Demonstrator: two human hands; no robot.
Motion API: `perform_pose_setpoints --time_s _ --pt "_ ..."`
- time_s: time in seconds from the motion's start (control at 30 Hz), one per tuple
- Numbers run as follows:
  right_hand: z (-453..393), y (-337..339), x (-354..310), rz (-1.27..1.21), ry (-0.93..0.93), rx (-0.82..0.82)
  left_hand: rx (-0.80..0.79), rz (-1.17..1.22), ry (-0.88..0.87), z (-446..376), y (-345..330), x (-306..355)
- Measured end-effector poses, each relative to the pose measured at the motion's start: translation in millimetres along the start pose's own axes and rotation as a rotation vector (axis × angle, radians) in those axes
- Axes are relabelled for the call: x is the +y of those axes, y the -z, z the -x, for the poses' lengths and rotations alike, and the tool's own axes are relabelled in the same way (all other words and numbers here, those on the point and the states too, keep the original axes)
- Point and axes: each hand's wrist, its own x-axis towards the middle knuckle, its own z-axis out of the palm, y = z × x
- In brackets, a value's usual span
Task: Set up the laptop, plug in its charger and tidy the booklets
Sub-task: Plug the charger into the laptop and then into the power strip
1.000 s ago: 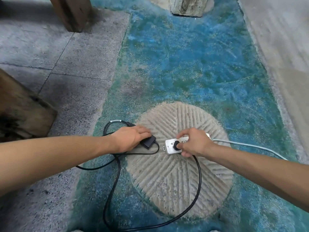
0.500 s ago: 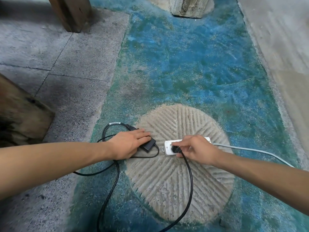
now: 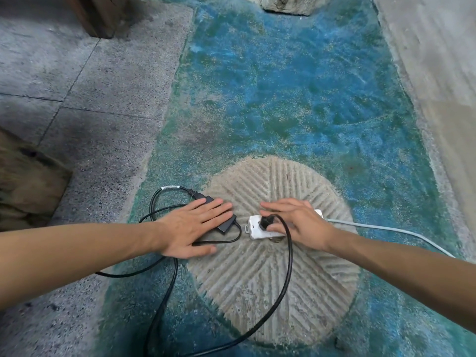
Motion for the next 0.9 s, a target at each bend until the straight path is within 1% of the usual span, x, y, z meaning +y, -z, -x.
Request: perform_pose_setpoints --time_s 0.07,0.3,0.43,0.53,0.9 --pt "-4 0 4 -0.021 0.005 -0.012 0.013 -0.001 -0.012 -3 -2 -2" --pt "0 -8 5 0.072 0.057 -0.037 0.075 0.013 -0.036 -5 -11 -4" --pt "3 -10 5 0.065 0.042 -0.009 0.104 0.026 -0.051 -9 -12 -4" --pt "3 -11 5 0.066 0.025 -0.029 0.128 0.033 -0.059 -11 -14 -4" --pt "0 -11 8 0.149 0.027 -0.042 0.119 0.024 -0.042 -12 -18 -5"
